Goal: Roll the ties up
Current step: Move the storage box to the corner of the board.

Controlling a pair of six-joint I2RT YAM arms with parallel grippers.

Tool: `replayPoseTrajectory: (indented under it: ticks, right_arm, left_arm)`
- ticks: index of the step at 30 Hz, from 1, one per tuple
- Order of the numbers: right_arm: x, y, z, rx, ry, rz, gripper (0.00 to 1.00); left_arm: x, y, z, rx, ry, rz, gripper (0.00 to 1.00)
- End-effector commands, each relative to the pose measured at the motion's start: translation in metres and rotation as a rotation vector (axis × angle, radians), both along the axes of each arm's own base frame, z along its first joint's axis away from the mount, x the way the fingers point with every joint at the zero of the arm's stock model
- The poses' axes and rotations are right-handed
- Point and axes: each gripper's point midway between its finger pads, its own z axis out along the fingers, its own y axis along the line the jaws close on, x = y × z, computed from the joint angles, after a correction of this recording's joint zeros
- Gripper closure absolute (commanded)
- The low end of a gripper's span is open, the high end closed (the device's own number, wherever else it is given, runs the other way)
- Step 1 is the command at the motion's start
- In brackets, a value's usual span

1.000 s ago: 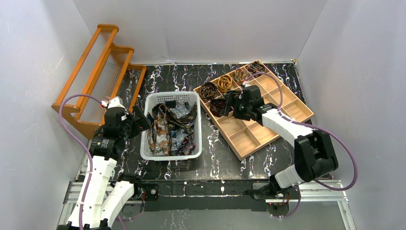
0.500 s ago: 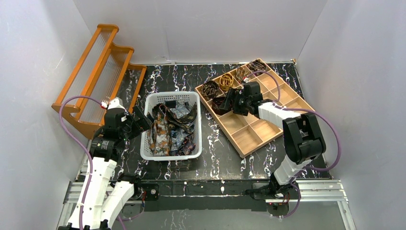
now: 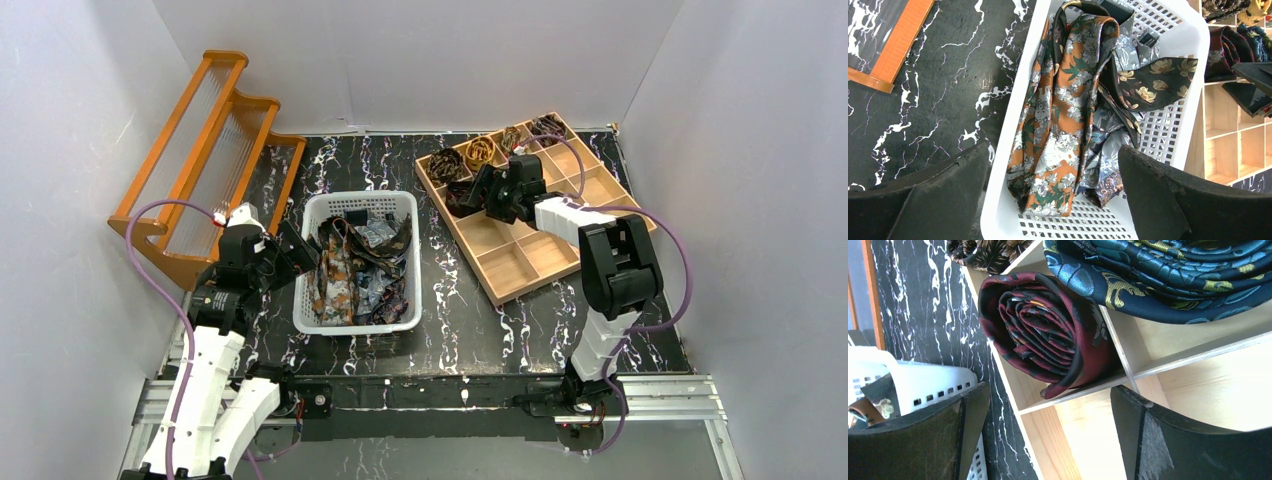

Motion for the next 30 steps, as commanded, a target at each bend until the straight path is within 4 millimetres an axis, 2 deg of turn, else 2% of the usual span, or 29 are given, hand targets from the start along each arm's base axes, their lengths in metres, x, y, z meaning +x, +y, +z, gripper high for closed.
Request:
replayPoseTrajectory:
  ticks: [1,5,8,10,12,17,20,23,25,27,30]
  right_arm:
    - [0.038,-0.011,0.016,-0.031,-0.076,-0.096,0.01]
    - [0.05,-0.012,0.019,-0.037,-0.072,-0.119,0.01]
    - [0.055,-0.004,0.032,-0.021,-0.078,-0.083,0.01]
    - [0.05,0.005,0.046,0.006,-0.092,-0.025,0.01]
    - [0.036,0.016,0.058,0.047,-0.098,0.046,0.01]
    - [-0.018,0.034,0.082,0.106,-0.117,0.197,0.01]
    - [-0.06,0.044,0.091,0.122,-0.095,0.28,0.01]
    - [-0.104,0.054,0.092,0.102,-0.083,0.337,0.01]
    - [-0.136,0.061,0.086,0.069,-0.088,0.378,0.01]
    - [-0.16,0.055,0.083,0.028,-0.094,0.391,0.01]
    - [-0.201,0.058,0.09,0.064,-0.112,0.495,0.01]
  left_arm:
    - [-0.002,-0.001,-0.003,-0.008,0.005,-0.004,0.02]
    - [-0.003,-0.001,-0.005,-0.008,0.008,-0.006,0.02]
    - [-0.003,-0.001,-0.006,-0.007,0.015,-0.003,0.02]
    - [-0.004,0.0,-0.007,-0.008,0.021,0.003,0.02]
    - [-0.006,0.001,-0.007,-0.008,0.028,0.011,0.02]
    - [-0.012,-0.005,-0.009,-0.031,0.069,-0.01,0.02]
    - [-0.018,-0.009,-0.017,-0.051,0.113,-0.02,0.02]
    - [-0.021,-0.01,-0.021,-0.062,0.12,-0.017,0.02]
    - [-0.021,-0.009,-0.02,-0.059,0.112,-0.013,0.02]
    - [-0.021,-0.009,-0.018,-0.057,0.108,-0.014,0.02]
    - [-0.024,-0.009,-0.018,-0.054,0.115,-0.019,0.02]
